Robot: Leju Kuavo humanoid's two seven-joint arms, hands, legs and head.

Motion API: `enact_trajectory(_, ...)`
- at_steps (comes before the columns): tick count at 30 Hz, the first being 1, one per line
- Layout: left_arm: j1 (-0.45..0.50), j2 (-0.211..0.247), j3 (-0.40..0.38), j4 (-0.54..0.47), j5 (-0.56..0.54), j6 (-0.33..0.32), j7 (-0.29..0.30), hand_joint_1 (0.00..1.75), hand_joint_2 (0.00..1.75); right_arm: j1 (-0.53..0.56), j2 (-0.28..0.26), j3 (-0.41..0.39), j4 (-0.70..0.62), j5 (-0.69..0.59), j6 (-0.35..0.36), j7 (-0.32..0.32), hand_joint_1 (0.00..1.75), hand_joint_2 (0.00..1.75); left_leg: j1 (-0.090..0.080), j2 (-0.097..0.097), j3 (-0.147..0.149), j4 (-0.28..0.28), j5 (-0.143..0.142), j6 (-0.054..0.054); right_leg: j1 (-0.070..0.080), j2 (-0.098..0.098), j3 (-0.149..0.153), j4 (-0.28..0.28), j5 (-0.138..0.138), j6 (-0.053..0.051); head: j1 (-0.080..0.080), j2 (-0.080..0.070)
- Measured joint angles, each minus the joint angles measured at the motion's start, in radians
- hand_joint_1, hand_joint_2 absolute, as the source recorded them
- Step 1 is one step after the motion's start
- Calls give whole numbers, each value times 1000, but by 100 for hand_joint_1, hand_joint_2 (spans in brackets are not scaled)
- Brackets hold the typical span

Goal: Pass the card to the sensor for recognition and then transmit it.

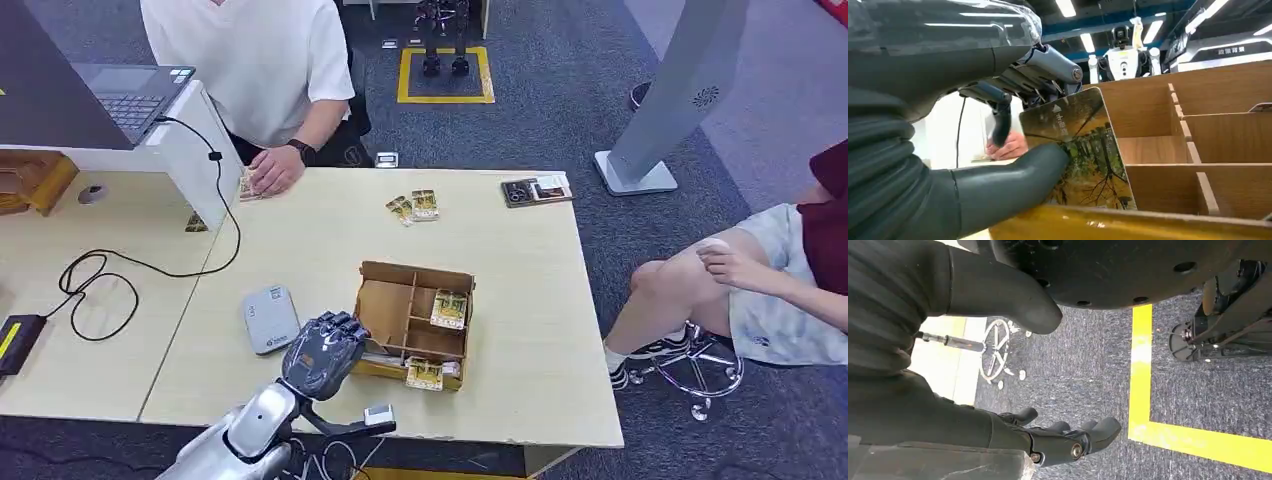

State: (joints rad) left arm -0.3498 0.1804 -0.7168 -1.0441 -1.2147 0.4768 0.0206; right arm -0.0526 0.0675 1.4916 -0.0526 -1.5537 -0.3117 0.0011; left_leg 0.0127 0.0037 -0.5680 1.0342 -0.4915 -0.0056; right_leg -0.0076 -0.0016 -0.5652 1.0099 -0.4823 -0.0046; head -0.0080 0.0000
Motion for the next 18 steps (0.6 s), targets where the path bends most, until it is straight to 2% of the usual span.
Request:
enact_trajectory(9,-2,5,-8,0,32,15,-2,175,175,0,-1,0,0,0,0,0,0,175,0,0,0,0,0,0,0,0,0,0,0,0,0,0)
enact_trajectory(18,17,5,-8,0,47,121,-21,175,175,0,-1,0,0,-1,-2,0,0,175,0,0,0,0,0,0,0,0,-1,0,0,0,0,0)
